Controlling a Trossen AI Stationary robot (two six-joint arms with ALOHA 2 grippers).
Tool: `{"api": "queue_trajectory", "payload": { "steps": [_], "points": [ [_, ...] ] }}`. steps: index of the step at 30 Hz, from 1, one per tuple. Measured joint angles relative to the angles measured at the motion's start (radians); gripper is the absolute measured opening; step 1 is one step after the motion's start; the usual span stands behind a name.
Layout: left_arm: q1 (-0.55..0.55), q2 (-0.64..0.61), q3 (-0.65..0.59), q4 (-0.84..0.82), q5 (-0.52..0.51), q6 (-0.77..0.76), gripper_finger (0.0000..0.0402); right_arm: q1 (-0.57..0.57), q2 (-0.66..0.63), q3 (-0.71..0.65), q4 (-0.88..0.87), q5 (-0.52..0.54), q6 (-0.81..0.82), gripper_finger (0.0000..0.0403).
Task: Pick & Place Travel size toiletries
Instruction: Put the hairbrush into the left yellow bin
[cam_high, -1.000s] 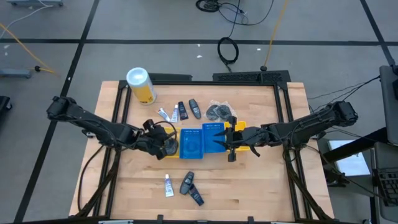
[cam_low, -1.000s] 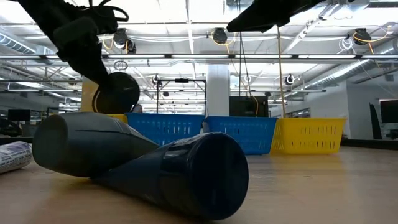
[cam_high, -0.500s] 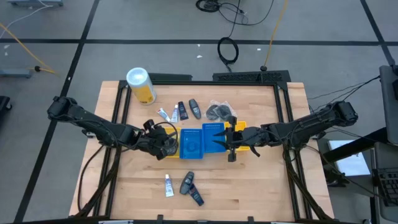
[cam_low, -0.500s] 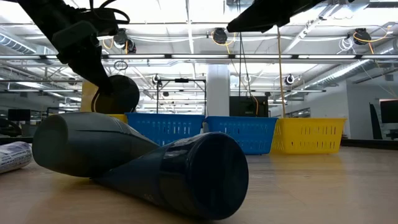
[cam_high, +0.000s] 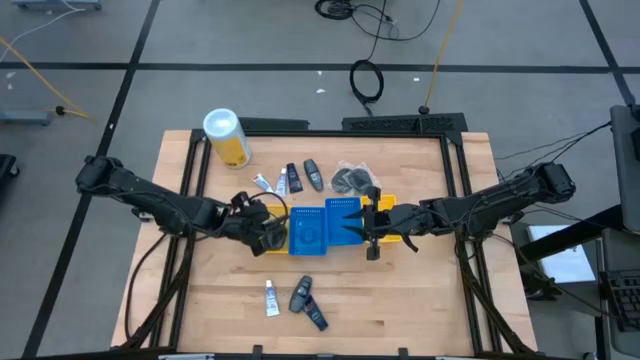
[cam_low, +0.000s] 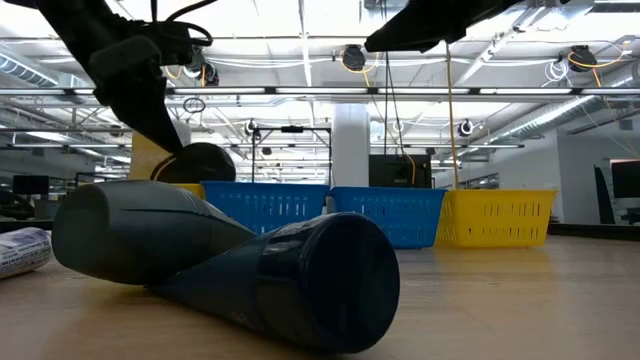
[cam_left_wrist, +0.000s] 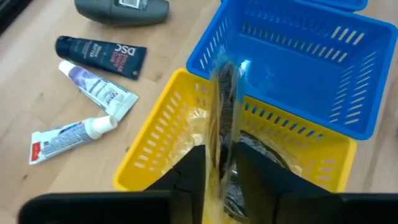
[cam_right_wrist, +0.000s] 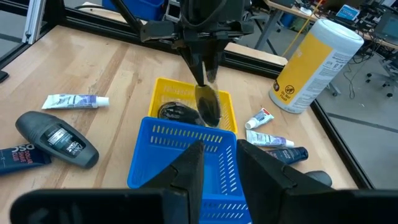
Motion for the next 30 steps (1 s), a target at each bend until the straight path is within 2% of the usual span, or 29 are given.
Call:
{"api": "queue_trajectory", "payload": {
  "steps": [11,17,22,30],
  "points": [
    [0.019,-0.002,0.0,-0.002,0.011,0.007,0.0189,0.0,0.0,0.0,0.0,0.0,0.0,0.0091],
    [0.019,-0.005,0.0,0.001,0.122,0.024,0.0227,0.0,0.0,0.0,0.0,0.0,-0.001,0.0091],
    [0.019,-0.005,0.0,-0.028,0.187,0.018,0.0226,0.0,0.0,0.0,-0.001,0.0,-0.002,0.0091],
    [0.019,-0.046,0.002,-0.167,0.169,-0.094,0.0198,0.0,0.0,0.0,-0.001,0.0,-0.003,0.0091]
  ]
}}
